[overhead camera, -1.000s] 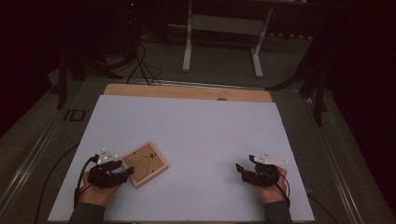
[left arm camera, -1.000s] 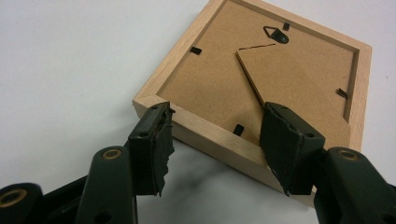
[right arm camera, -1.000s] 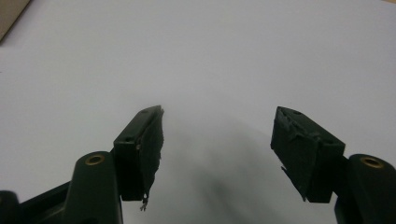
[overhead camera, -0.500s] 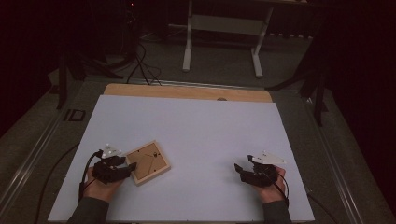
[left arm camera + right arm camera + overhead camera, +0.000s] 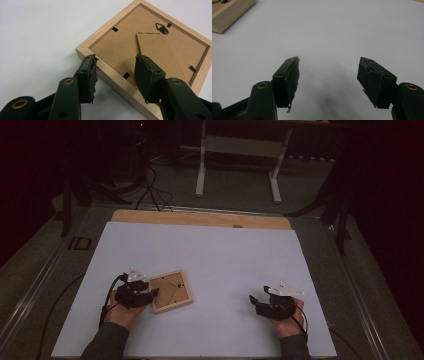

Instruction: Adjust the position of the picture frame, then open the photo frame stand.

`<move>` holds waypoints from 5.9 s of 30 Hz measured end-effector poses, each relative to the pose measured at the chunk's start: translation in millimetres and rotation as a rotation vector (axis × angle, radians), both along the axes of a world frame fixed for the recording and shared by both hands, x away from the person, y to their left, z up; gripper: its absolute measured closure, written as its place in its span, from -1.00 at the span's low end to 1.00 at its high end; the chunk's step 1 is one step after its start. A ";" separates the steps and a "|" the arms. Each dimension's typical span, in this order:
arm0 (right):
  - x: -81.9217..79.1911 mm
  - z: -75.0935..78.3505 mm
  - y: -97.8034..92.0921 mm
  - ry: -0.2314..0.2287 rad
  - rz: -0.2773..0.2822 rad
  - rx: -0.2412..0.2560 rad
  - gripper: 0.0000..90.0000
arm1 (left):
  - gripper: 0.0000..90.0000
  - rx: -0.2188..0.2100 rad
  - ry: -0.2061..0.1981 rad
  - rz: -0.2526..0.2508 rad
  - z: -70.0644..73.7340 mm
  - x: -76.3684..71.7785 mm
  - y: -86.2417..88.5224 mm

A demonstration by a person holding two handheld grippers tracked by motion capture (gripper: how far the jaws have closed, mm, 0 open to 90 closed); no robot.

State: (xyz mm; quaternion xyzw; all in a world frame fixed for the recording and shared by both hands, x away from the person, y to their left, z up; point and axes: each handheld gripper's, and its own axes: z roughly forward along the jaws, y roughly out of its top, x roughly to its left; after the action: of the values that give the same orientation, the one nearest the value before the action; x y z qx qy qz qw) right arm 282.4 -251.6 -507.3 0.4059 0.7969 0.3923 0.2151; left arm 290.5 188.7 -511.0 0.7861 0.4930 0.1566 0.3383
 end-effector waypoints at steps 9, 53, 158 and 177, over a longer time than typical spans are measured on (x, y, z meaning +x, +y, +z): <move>-1.4 2.6 4.5 -0.010 0.008 0.019 -0.26 | 0.16 0.004 -0.009 -0.026 0.0 12.0 -21.4; 30.4 27.0 93.6 -0.070 0.204 0.033 0.39 | 0.82 -0.010 -0.098 -0.283 10.8 -37.5 -48.0; 85.9 -3.4 128.0 -0.019 0.146 -0.065 1.00 | 0.81 0.086 -0.106 -0.369 -5.2 -10.9 -82.8; 70.2 16.0 119.1 -0.021 0.164 0.004 0.69 | 0.42 0.019 -0.150 -0.351 3.5 -16.0 -78.4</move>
State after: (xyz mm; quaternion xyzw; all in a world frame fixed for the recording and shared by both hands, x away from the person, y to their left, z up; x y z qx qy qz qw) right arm 352.5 -132.5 -491.3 0.3356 0.8243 0.4146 0.1897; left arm 274.5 110.3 -507.4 0.8492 0.3204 0.1581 0.3889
